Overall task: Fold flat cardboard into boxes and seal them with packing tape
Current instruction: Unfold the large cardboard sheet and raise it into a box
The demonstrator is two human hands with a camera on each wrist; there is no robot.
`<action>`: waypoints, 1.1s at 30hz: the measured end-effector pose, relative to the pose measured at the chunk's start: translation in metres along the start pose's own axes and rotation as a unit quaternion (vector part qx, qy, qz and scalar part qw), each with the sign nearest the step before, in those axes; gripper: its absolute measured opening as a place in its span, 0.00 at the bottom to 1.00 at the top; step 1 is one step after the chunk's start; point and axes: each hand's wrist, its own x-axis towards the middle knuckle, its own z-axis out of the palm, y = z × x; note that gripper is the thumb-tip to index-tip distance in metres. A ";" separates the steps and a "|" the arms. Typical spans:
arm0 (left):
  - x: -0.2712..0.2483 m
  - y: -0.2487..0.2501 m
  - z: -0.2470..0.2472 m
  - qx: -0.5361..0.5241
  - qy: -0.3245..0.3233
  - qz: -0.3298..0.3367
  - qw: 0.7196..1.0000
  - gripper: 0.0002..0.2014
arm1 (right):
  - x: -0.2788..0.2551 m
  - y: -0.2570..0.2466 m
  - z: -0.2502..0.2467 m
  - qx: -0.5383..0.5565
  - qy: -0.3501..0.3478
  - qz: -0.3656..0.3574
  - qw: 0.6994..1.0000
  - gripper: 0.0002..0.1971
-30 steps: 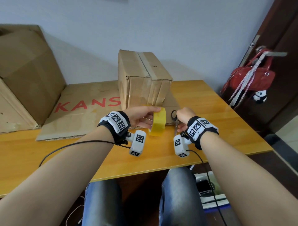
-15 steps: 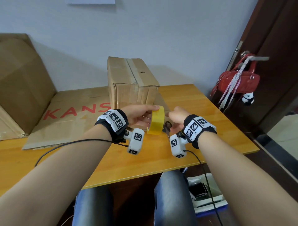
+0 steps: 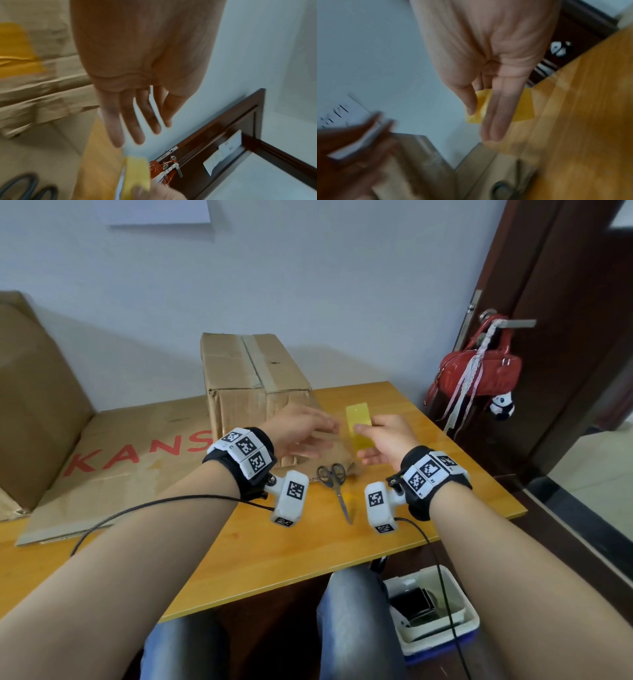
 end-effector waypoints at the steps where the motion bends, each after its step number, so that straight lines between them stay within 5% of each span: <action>1: 0.000 0.004 0.000 -0.011 0.013 0.023 1.000 0.09 | 0.005 0.005 -0.006 -0.013 0.010 0.008 1.000 0.27; 7: -0.005 0.038 0.001 0.064 0.129 0.223 0.964 0.12 | 0.029 0.036 -0.035 -0.171 0.035 0.076 0.982 0.30; 13: -0.009 0.046 -0.027 0.124 0.194 0.295 0.927 0.16 | 0.027 0.032 -0.021 -0.347 -0.020 0.094 0.933 0.28; 16: -0.018 0.043 -0.055 0.160 0.238 0.298 0.911 0.17 | 0.024 0.012 -0.008 -0.363 -0.044 0.070 0.928 0.26; 21: -0.023 0.027 -0.098 0.212 0.288 0.233 0.904 0.14 | 0.010 -0.042 0.026 -0.231 0.017 -0.186 0.955 0.16; 25: -0.013 0.015 -0.117 0.231 0.231 0.191 0.925 0.10 | 0.012 -0.080 0.060 -0.140 -0.012 -0.331 0.933 0.15; 33: -0.013 -0.007 -0.131 0.283 0.222 0.140 0.922 0.09 | 0.048 -0.077 0.106 -0.230 -0.092 -0.339 0.908 0.14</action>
